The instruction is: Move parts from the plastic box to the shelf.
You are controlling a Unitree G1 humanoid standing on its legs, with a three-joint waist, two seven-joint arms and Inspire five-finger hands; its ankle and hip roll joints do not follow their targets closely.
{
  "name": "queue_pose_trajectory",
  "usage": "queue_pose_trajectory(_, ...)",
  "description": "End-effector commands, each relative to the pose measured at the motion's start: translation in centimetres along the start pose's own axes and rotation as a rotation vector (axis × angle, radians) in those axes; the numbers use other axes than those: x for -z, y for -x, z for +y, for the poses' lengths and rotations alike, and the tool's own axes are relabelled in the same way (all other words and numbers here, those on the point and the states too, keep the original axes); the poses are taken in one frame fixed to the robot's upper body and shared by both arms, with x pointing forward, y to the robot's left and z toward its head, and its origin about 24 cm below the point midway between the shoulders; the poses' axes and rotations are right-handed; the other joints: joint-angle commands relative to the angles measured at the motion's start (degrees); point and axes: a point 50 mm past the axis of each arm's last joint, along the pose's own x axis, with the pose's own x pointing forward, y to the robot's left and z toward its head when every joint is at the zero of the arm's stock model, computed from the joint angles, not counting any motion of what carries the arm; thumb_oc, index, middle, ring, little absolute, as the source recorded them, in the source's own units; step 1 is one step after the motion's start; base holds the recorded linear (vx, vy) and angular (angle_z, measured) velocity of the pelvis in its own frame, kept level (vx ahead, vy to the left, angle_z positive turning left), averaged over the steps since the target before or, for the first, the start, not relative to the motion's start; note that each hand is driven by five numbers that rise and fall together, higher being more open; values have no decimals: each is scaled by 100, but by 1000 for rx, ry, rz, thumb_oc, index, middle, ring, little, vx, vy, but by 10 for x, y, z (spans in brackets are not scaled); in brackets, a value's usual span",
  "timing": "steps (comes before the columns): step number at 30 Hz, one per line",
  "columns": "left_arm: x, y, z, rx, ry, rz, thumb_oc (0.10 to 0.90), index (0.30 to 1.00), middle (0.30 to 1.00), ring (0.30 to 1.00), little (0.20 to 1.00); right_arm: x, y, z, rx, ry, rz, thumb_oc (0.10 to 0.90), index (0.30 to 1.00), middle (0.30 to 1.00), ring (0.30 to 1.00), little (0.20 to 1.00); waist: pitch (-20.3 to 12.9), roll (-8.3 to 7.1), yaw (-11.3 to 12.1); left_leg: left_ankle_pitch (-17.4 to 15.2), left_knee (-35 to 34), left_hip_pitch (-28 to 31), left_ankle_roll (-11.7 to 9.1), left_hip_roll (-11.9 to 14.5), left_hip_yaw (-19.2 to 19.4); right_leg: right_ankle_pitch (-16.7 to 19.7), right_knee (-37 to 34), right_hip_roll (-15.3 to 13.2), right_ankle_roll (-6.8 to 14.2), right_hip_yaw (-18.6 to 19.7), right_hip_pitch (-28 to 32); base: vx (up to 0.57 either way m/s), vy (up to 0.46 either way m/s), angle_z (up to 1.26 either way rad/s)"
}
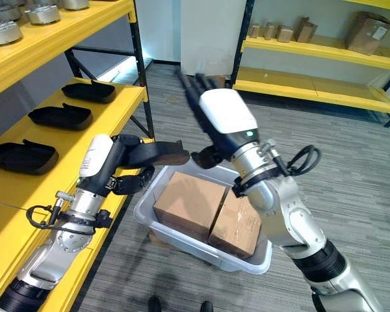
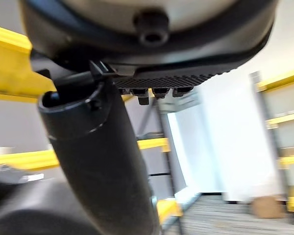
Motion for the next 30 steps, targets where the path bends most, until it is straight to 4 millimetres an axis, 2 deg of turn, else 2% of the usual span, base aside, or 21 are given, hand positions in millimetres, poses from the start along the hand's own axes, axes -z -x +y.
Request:
queue_pose_trajectory(1, -31, -30, 30, -190, 20, -193, 400, 300, 300, 300, 300, -1, -5, -31, 207, 56, -21, 900, 1000, 1000, 1000, 1000, -517, -76, 60, -681, -31, 457, -249, 214, 87, -437, 400, -315, 510, 62, 20, 0, 0, 0)
queue_pose_trajectory(6, -28, -27, 28, -194, 16, -201, 400, 300, 300, 300, 300, 9, -3, -30, 255, 29, 12, 900, 1000, 1000, 1000, 1000, -494, -76, 67, -680, -33, 457, -245, 211, 78, -423, 391, -312, 509, 72, 19, 0, 0, 0)
queue_pose_trajectory(14, -25, -25, 28, -197, 2, -205, 400, 300, 300, 300, 300, 5, -2, -32, 281, -16, -25, 900, 1000, 1000, 1000, 1000, -509, -57, 68, -689, -38, 446, -242, 202, 83, -427, 371, -314, 511, 80, 17, 0, 0, 0)
queue_pose_trajectory(22, -22, -20, 40, -282, -91, -226, 400, 300, 300, 300, 300, -6, 7, -43, 376, -225, -102, 900, 1000, 1000, 1000, 1000, -525, -22, 86, -693, -38, 444, -245, 186, 63, -451, 384, -310, 493, 51, 22, -2, -5, 0)
queue_pose_trajectory(28, -18, -13, 52, -335, -160, -231, 400, 300, 300, 300, 300, 0, 16, -36, 429, -318, -89, 900, 1000, 1000, 1000, 1000, -547, 19, 128, -677, -37, 421, -256, 191, 24, -479, 412, -314, 483, -22, 23, -27, -51, 0)
queue_pose_trajectory(30, -10, 0, 62, -377, -222, -225, 400, 300, 300, 300, 300, 10, 29, -16, 398, -400, -46, 900, 1000, 1000, 1000, 1000, -541, 77, 218, -658, -38, 376, -273, 200, -50, -521, 424, -297, 450, -133, 31, -67, -152, 2)
